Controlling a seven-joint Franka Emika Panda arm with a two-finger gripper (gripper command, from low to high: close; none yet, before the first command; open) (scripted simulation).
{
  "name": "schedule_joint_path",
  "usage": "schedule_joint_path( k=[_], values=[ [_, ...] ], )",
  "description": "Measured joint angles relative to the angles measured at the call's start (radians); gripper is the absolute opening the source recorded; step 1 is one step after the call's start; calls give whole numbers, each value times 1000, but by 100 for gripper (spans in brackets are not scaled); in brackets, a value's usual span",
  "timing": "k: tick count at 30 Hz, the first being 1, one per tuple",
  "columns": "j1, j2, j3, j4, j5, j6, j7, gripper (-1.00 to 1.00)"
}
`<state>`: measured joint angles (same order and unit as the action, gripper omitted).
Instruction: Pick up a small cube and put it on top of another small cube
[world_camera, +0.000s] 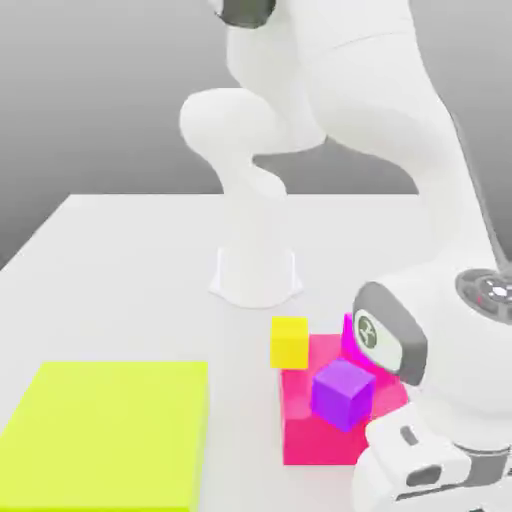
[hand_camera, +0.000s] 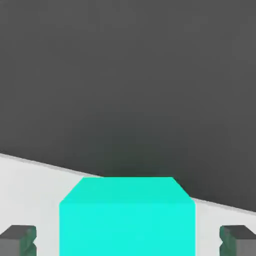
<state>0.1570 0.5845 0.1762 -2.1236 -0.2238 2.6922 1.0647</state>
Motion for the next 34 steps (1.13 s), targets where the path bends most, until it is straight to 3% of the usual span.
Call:
schedule_joint_path(
  k=[4, 8, 16, 25, 30, 31, 34],
  values=[
    [0, 0, 0, 0, 1, 0, -1, -100],
    [-24, -123, 33, -31, 44, -91, -33, -100],
    [-83, -403, 51, -208, 95, -196, -174, -100],
    [-101, -731, 21, -420, 251, -296, -411, -100],
    [-104, -675, 17, -491, 256, -168, -437, -100],
    [-106, -651, 17, -498, 249, -137, -432, 100],
    [-106, -651, 17, -498, 249, -137, -432, 100]
  ],
)
